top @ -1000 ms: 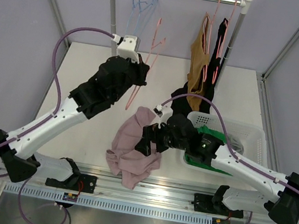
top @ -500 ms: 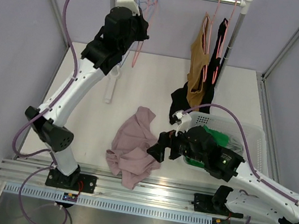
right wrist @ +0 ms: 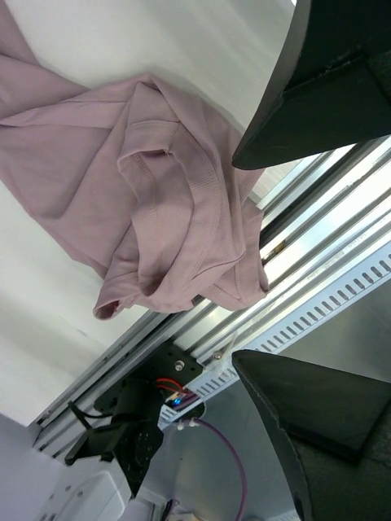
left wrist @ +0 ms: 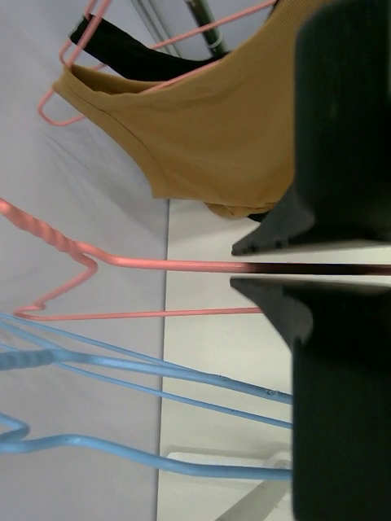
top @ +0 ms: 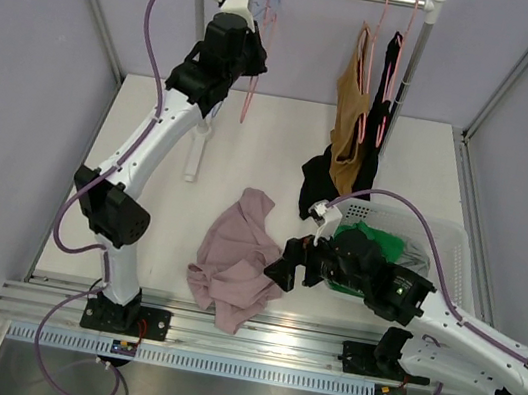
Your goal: Remove the tank top from the hanger
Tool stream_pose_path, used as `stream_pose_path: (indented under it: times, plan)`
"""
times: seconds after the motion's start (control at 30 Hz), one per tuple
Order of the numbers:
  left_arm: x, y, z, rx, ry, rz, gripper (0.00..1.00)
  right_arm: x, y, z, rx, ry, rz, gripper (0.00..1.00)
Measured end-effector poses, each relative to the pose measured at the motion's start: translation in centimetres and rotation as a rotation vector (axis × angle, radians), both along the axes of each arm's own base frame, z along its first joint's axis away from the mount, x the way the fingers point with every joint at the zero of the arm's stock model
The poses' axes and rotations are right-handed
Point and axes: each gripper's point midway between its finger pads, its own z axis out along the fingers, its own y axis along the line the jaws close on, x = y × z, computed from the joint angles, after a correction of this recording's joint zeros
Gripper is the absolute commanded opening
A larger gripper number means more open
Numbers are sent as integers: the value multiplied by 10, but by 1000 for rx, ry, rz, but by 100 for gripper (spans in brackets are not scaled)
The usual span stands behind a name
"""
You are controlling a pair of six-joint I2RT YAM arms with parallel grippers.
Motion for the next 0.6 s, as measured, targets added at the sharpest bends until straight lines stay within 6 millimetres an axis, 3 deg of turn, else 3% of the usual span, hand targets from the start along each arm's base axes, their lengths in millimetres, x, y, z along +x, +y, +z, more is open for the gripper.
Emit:
stream_pose_path:
  times: [0.07,0.13,0.27,0.3,0.33,0.5,0.6]
  plan:
    - [-4,0,-7,-7,16,-5,42,3,2,-9,-31,9,-8,100]
    - [-12,3,-14,-10,38,-7,50,8,4,-24,-86,26,-20,100]
    - [-34,8,3,-32,20,-25,70,18,13,-62,-218,75,-26,99]
    - [-39,10,11,-37,6,-30,81,19,14,-69,-241,83,-27,99]
    - [-48,13,22,-45,-14,-36,99,21,16,-77,-265,93,-26,99]
    - [-108,40,84,-97,-132,-49,99,27,29,-109,-366,128,-22,99]
    - [-153,65,107,-110,-189,-34,99,27,43,-124,-427,132,-8,99]
